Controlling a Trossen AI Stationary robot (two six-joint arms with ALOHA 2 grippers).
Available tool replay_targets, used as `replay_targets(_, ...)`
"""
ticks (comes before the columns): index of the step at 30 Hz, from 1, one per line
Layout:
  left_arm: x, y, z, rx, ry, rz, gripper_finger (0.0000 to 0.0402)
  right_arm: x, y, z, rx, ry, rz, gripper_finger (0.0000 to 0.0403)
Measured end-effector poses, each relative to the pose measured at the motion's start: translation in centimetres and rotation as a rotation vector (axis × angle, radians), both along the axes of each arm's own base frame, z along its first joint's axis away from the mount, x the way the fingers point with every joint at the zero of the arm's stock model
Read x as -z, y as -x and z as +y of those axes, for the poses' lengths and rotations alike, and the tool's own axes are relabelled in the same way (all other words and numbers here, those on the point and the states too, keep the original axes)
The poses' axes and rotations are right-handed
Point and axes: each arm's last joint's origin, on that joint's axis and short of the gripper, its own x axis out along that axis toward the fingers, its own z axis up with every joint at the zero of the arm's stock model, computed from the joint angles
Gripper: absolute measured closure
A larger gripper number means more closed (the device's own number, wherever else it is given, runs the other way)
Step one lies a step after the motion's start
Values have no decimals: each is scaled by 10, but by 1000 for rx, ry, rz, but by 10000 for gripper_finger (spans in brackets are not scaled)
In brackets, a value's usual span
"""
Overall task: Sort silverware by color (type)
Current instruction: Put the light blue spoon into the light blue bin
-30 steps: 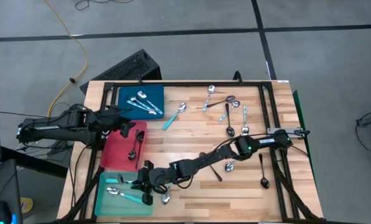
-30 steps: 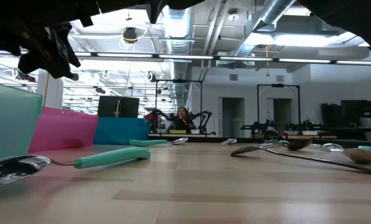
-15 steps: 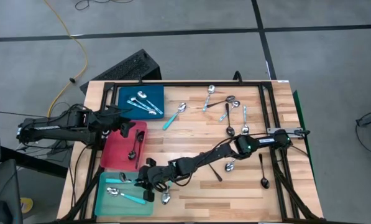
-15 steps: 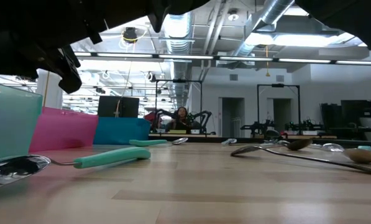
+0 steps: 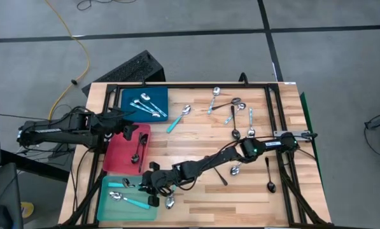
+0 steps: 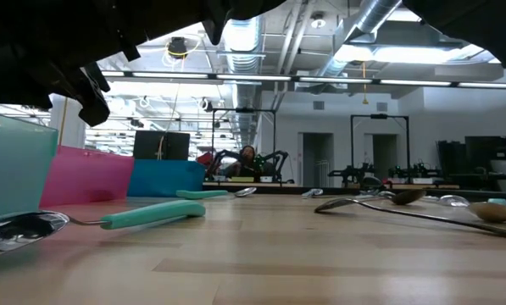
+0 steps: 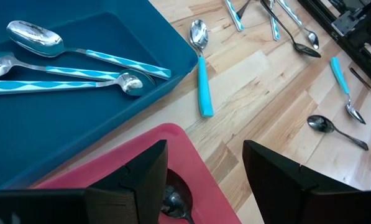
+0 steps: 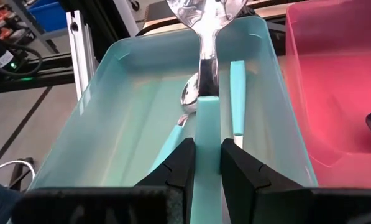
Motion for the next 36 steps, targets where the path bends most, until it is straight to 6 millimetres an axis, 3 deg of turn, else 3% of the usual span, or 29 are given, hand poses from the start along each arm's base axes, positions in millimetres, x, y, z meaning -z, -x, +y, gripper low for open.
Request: replay_targets(36, 0, 0, 1, -41, -29, 1, 207, 8, 0, -14, -83, 120, 62, 314)
